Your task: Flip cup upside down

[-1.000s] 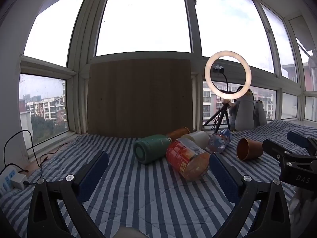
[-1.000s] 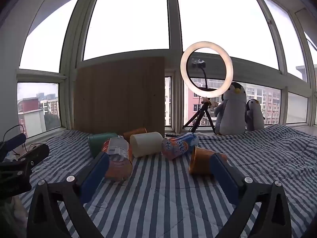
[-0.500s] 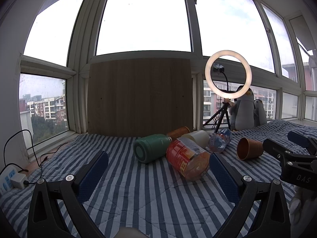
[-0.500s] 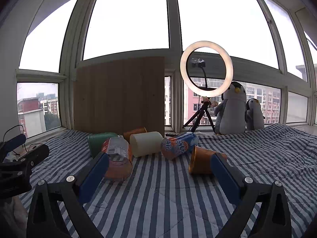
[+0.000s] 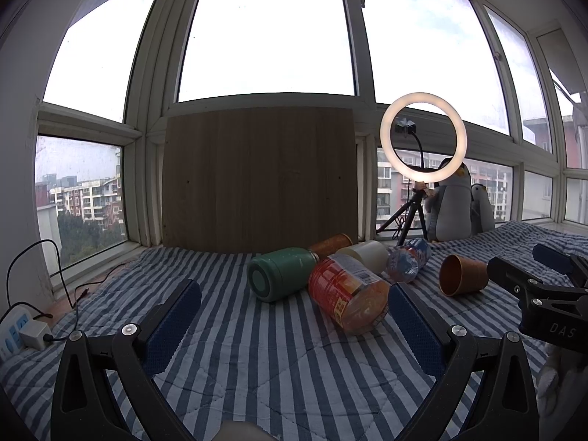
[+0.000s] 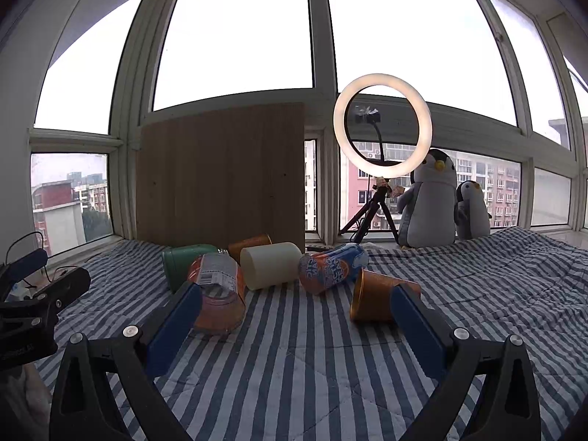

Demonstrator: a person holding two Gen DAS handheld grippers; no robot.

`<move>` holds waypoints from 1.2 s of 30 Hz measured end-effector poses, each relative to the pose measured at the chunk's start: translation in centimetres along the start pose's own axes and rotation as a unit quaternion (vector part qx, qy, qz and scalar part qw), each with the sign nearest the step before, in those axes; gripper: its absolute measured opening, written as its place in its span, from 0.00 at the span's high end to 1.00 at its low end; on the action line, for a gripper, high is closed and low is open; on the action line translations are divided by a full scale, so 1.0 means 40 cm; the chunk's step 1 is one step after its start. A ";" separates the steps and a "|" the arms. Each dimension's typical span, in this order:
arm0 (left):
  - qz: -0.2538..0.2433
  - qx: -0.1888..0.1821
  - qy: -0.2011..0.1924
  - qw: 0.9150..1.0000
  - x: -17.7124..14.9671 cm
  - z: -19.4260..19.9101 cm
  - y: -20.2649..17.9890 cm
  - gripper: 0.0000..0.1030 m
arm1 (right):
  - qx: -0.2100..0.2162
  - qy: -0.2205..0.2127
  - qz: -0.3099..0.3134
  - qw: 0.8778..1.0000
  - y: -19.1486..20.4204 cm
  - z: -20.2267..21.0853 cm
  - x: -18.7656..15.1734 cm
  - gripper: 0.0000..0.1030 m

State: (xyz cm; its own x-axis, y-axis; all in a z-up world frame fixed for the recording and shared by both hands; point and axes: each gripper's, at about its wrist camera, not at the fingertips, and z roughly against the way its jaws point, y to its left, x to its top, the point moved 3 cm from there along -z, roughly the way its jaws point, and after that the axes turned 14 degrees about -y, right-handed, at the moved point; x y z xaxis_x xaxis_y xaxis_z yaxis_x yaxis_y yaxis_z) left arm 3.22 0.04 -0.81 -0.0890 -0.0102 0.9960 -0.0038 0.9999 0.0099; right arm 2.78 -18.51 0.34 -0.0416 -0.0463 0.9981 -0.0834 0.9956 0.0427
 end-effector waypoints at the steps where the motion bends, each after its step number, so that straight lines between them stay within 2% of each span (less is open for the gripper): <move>1: 0.000 0.000 0.000 1.000 0.000 0.000 0.000 0.00 | 0.000 0.000 0.000 1.000 0.000 0.000 0.001 0.02; 36: -0.001 -0.003 0.003 1.000 -0.008 0.001 -0.005 0.00 | 0.000 0.002 -0.002 1.000 -0.001 -0.002 -0.001 0.02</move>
State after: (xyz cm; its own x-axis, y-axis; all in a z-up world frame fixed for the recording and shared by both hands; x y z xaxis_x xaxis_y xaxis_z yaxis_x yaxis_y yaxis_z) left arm 3.23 -0.15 -1.12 -0.0826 -0.0129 0.9965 0.0015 0.9999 0.0131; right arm 2.87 -18.54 0.28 -0.0371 -0.0501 0.9981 -0.0833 0.9954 0.0469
